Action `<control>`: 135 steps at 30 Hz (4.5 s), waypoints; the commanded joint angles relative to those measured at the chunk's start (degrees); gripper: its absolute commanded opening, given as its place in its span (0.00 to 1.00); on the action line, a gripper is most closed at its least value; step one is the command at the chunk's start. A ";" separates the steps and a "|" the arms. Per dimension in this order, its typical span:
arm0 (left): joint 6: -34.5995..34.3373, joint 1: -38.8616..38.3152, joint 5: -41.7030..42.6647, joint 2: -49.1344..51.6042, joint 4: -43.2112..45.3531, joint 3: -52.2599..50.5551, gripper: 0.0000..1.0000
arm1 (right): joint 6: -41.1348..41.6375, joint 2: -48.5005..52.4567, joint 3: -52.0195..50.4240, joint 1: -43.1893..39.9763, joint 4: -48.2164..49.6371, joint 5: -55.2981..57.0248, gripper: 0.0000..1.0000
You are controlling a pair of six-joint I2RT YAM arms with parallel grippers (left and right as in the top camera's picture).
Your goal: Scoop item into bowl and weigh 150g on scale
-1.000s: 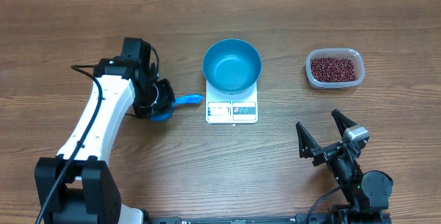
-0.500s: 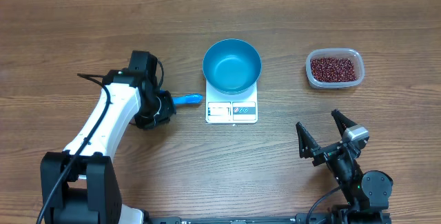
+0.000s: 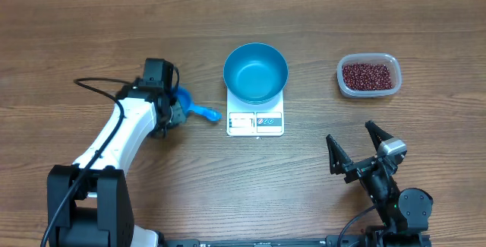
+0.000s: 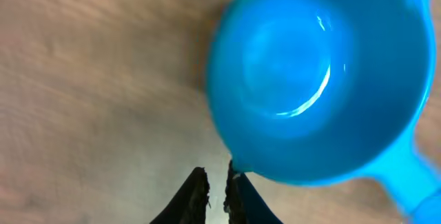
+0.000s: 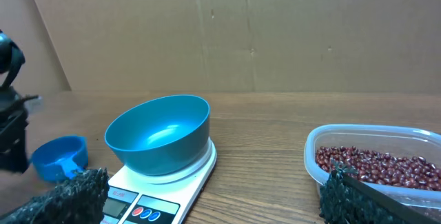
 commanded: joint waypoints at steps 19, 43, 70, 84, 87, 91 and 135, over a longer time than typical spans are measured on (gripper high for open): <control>4.42 -0.33 -0.85 0.33 -4.96 15.23 0.44 | 0.35 -0.57 -0.61 0.22 0.09 -0.11 1.00; 16.72 0.81 -6.05 16.06 11.67 14.32 0.07 | 0.35 -0.57 -0.61 0.22 0.09 -0.11 1.00; 9.38 0.83 8.26 13.88 -23.06 31.19 0.70 | 0.35 -0.57 -0.61 0.22 0.09 -0.11 1.00; 12.41 -2.01 8.96 13.88 -18.56 20.41 0.75 | 0.35 -0.57 -0.61 0.22 0.09 -0.11 1.00; 12.41 -2.01 9.01 13.88 -15.98 18.05 0.70 | 0.37 -0.57 -0.61 0.22 0.09 -0.11 1.00; 12.41 -2.01 9.03 13.90 -14.75 17.11 0.61 | 0.37 -0.57 -0.61 0.22 0.09 -0.09 1.00; 13.66 -3.06 10.95 13.90 -7.52 13.25 0.20 | 0.37 -0.57 -0.61 0.22 0.09 -0.11 1.00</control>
